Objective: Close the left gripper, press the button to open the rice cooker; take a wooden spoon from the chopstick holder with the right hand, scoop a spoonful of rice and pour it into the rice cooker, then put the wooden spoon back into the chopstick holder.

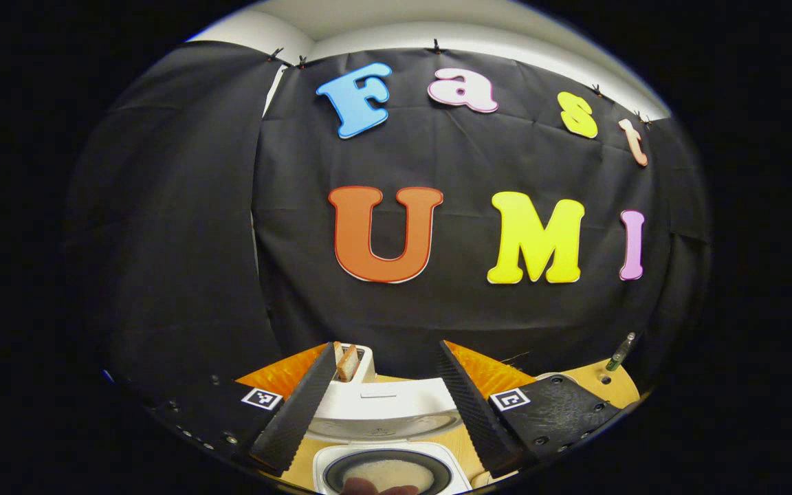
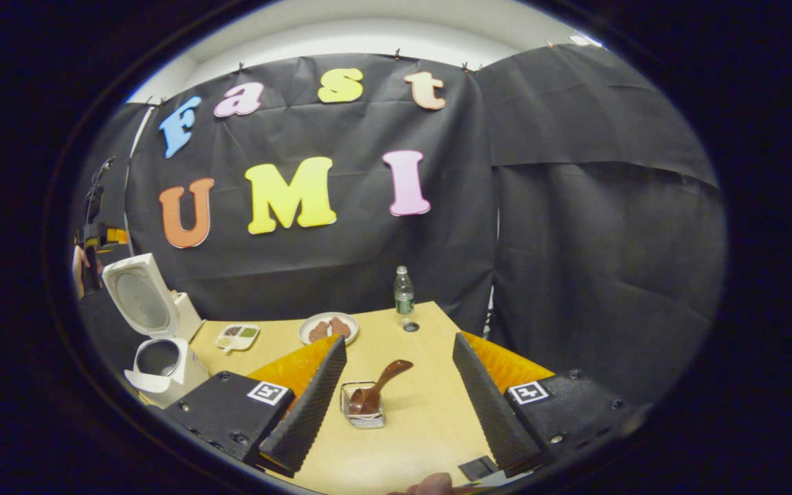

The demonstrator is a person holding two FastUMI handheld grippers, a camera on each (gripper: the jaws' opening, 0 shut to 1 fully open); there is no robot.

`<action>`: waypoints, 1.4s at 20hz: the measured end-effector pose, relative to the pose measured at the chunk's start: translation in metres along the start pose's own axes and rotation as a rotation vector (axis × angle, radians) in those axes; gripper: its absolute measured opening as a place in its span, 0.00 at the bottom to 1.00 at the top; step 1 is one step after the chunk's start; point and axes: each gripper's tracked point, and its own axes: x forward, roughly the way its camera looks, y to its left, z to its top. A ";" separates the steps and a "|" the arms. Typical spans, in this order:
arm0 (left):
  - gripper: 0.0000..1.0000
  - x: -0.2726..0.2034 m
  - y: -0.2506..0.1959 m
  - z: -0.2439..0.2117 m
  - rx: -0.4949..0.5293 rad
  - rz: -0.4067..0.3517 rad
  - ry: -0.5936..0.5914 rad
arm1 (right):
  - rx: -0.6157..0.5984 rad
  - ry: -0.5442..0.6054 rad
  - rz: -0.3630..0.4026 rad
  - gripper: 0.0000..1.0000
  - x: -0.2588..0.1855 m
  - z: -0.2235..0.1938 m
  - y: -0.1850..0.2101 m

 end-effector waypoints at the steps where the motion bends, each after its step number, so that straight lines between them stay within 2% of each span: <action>1: 0.94 0.009 0.004 -0.004 -0.005 0.012 0.019 | 0.007 0.007 -0.013 1.00 -0.001 -0.002 -0.003; 6: 0.94 0.027 0.009 -0.022 -0.018 0.023 0.075 | -0.003 0.008 -0.036 0.99 -0.006 -0.001 0.001; 14: 0.97 0.018 0.009 -0.037 0.001 0.026 0.154 | -0.034 0.033 0.042 1.00 -0.001 -0.009 0.032; 22: 0.97 -0.060 -0.008 -0.083 -0.024 -0.014 0.254 | -0.046 0.100 0.182 1.00 0.004 -0.029 0.067; 28: 0.96 -0.113 -0.024 -0.160 -0.096 -0.037 0.426 | -0.092 0.124 0.289 1.00 -0.003 -0.043 0.105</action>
